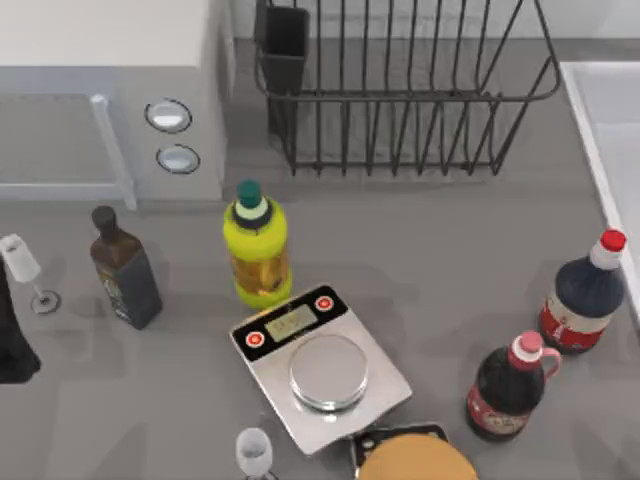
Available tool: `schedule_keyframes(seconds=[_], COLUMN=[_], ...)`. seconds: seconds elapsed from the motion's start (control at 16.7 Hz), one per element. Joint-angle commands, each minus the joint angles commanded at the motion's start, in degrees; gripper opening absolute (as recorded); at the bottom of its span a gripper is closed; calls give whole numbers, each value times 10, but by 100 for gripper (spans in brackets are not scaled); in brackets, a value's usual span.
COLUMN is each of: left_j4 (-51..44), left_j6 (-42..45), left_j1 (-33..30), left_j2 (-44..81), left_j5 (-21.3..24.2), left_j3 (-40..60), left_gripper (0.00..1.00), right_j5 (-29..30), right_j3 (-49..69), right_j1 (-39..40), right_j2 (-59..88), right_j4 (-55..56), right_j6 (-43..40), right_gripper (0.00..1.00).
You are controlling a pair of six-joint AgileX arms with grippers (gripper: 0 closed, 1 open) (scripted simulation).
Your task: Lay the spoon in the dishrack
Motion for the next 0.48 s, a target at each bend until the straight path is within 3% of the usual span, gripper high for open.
schedule_keyframes(seconds=[0.24,0.48], left_j4=[0,0], left_j6=[0,0], left_j1=[0,0], left_j2=[0,0], left_j5=[0,0], left_j3=[0,0], left_gripper=[100,100], right_j5=[0,0], right_j3=[19,109], right_j1=[-12,-70], right_j2=[20,130], right_j4=[-18,-113], right_j6=[-12,-68], right_gripper=[100,100])
